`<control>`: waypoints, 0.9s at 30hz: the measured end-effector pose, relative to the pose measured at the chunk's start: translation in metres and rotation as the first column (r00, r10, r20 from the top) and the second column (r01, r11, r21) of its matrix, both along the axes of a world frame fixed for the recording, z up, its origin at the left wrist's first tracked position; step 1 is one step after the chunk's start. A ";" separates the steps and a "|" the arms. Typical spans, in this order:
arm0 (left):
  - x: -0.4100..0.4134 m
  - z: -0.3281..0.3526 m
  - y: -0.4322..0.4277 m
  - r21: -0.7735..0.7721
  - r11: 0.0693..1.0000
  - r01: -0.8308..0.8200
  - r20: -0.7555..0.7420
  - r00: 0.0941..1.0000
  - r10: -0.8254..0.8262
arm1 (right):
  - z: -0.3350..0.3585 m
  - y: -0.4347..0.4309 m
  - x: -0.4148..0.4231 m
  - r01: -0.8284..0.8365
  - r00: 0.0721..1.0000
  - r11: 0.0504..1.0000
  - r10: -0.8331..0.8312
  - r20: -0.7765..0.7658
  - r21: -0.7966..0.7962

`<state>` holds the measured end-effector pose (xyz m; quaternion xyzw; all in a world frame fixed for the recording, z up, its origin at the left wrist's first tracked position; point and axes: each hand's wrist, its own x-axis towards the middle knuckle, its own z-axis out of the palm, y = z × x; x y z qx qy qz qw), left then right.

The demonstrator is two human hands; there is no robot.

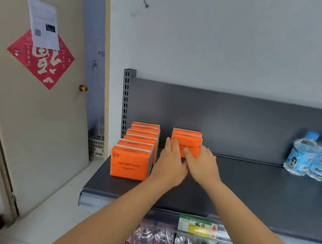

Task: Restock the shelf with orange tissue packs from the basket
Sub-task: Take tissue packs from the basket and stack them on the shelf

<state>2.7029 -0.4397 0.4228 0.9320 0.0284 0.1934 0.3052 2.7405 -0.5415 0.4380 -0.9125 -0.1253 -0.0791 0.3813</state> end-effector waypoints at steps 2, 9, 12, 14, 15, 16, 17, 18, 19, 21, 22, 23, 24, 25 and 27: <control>-0.031 0.007 0.018 0.227 0.974 -0.004 0.067 0.998 -0.012 | 0.002 0.004 -0.025 0.046 0.999 0.992 -0.047 -0.008 -0.114; -0.134 0.008 0.098 0.512 0.834 -0.206 0.157 0.977 0.145 | 0.001 0.028 -0.122 0.142 0.990 0.953 -0.136 0.041 -0.268; -0.175 -0.011 0.138 0.524 0.812 -0.258 0.114 0.966 0.234 | -0.013 0.046 -0.156 0.093 0.992 0.951 -0.063 0.108 -0.295; -0.200 -0.028 0.164 0.525 0.800 -0.291 0.073 0.952 0.299 | -0.030 0.061 -0.178 0.037 0.991 0.945 0.006 0.130 -0.326; -0.212 -0.037 0.175 0.518 0.799 -0.305 0.040 0.942 0.334 | -0.041 0.069 -0.189 0.016 0.989 0.933 0.039 0.146 -0.360; -0.223 -0.048 0.185 0.509 0.800 -0.316 -0.001 0.930 0.368 | -0.054 0.076 -0.200 0.000 0.983 0.913 0.074 0.165 -0.407; -0.234 -0.060 0.194 0.501 0.803 -0.323 -0.045 0.917 0.397 | -0.067 0.083 -0.211 -0.021 0.977 0.890 0.115 0.178 -0.456; -0.245 -0.073 0.202 0.498 0.805 -0.323 -0.090 0.904 0.419 | -0.081 0.091 -0.221 -0.052 0.971 0.868 0.158 0.176 -0.494; -0.255 -0.087 0.209 0.498 0.807 -0.318 -0.135 0.891 0.434 | -0.096 0.098 -0.231 -0.091 0.966 0.851 0.201 0.161 -0.517; -0.275 -0.116 0.222 0.506 0.809 -0.298 -0.225 0.860 0.458 | -0.126 0.111 -0.248 -0.176 0.958 0.825 0.268 0.098 -0.537; -0.283 -0.130 0.228 0.517 0.808 -0.282 -0.270 0.842 0.467 | -0.141 0.116 -0.255 -0.213 0.957 0.810 0.287 0.053 -0.547; -0.291 -0.145 0.234 0.528 0.807 -0.263 -0.315 0.822 0.474 | -0.156 0.121 -0.260 -0.246 0.955 0.795 0.296 0.000 -0.554; -0.297 -0.159 0.239 0.537 0.808 -0.242 -0.356 0.803 0.477 | -0.169 0.124 -0.264 -0.280 0.953 0.782 0.297 -0.062 -0.556; -0.303 -0.173 0.243 0.542 0.810 -0.223 -0.390 0.787 0.478 | -0.183 0.126 -0.266 -0.317 0.946 0.771 0.294 -0.133 -0.552; -0.312 -0.201 0.248 0.543 0.821 -0.180 -0.448 0.765 0.464 | -0.209 0.128 -0.270 -0.387 0.921 0.737 0.276 -0.276 -0.553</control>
